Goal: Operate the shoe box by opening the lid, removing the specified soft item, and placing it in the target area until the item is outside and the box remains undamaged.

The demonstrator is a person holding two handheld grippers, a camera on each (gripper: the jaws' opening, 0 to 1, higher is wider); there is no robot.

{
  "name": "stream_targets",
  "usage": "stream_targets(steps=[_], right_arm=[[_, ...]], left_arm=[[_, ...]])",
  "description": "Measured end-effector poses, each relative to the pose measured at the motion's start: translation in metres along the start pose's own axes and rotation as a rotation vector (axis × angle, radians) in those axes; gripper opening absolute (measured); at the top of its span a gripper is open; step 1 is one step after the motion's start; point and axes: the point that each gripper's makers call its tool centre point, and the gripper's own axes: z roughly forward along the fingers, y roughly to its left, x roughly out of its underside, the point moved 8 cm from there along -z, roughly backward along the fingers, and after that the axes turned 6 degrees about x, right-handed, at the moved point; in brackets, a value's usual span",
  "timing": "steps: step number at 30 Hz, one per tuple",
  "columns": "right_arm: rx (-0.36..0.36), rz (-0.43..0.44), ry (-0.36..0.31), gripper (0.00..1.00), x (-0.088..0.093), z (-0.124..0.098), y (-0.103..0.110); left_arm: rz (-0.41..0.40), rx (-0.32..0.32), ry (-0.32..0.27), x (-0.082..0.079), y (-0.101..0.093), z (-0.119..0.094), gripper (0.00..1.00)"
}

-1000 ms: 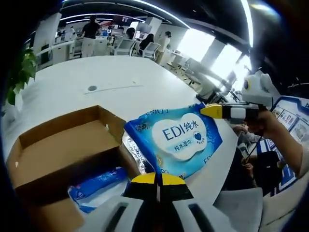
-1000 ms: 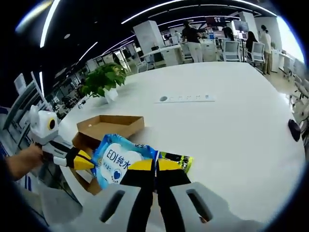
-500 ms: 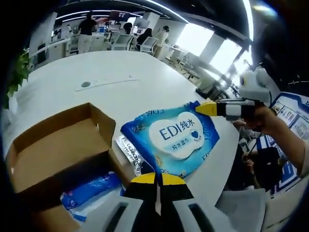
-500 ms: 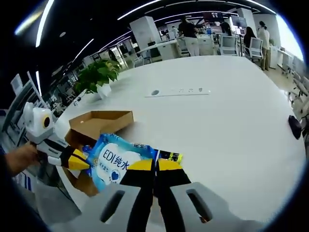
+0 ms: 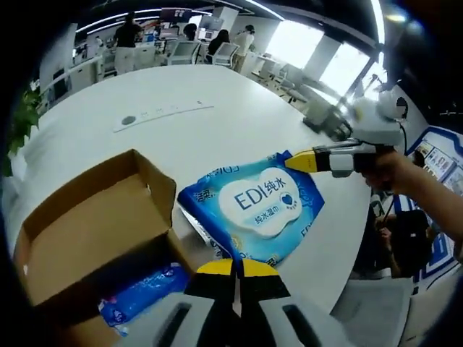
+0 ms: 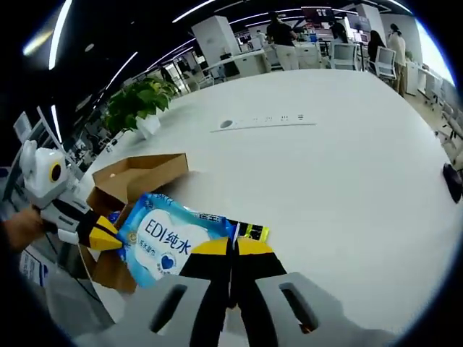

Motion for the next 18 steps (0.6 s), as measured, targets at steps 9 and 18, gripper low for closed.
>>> stream_targets(steps=[9, 18], right_arm=[[0.013, -0.003, 0.039, 0.0, 0.009, 0.018, -0.007], [0.019, 0.007, 0.04, 0.0, 0.012, 0.028, -0.01]], left_arm=[[0.074, -0.037, 0.064, -0.009, 0.0, 0.008, 0.0], [0.138, -0.067, 0.117, -0.011, 0.001, 0.017, 0.0]])
